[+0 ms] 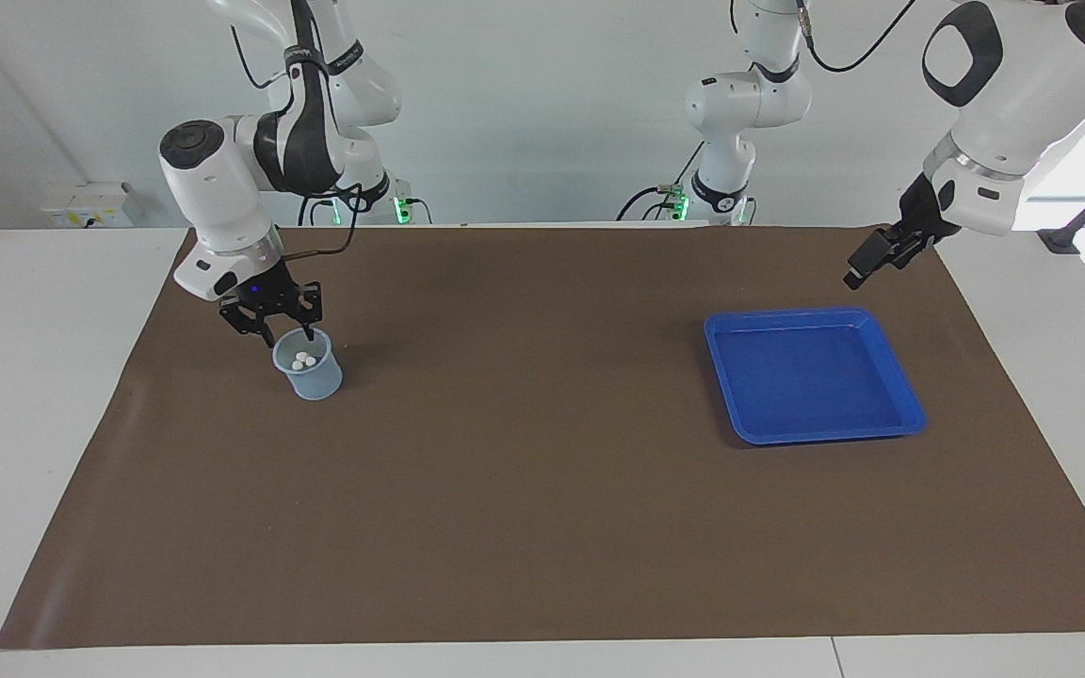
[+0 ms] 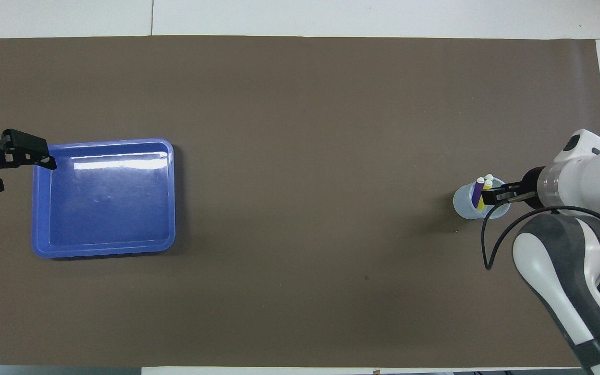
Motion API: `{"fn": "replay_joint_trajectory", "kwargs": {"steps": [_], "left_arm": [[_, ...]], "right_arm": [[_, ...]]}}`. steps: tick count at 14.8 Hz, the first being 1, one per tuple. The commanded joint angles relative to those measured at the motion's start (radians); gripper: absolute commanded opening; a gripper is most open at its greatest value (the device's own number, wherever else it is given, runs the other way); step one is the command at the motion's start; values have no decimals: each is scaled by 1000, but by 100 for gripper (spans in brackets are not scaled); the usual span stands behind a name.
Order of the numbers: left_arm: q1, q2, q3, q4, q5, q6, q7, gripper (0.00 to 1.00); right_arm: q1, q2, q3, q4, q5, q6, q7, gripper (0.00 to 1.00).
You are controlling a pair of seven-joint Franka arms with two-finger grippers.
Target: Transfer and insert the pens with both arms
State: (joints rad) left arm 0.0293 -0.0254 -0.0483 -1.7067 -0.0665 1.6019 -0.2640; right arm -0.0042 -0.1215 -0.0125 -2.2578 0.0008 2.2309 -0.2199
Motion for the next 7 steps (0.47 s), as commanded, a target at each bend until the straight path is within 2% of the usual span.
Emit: {"fn": "replay_joint_trajectory", "kwargs": {"steps": [1,4,7], "left_arm": [[-90,4,31,10,51,-22,61,100],[-131,9,42,21,60,-20,61,100],[-131,28,42,87,62,-68,66,100]], "right_arm": [[-7,8,2,55,-13,-10,-1,100],[-7,-4,-11,105,-13,-48,27,100],[-7,0,-33,216,-13,-180,80,100]]}}
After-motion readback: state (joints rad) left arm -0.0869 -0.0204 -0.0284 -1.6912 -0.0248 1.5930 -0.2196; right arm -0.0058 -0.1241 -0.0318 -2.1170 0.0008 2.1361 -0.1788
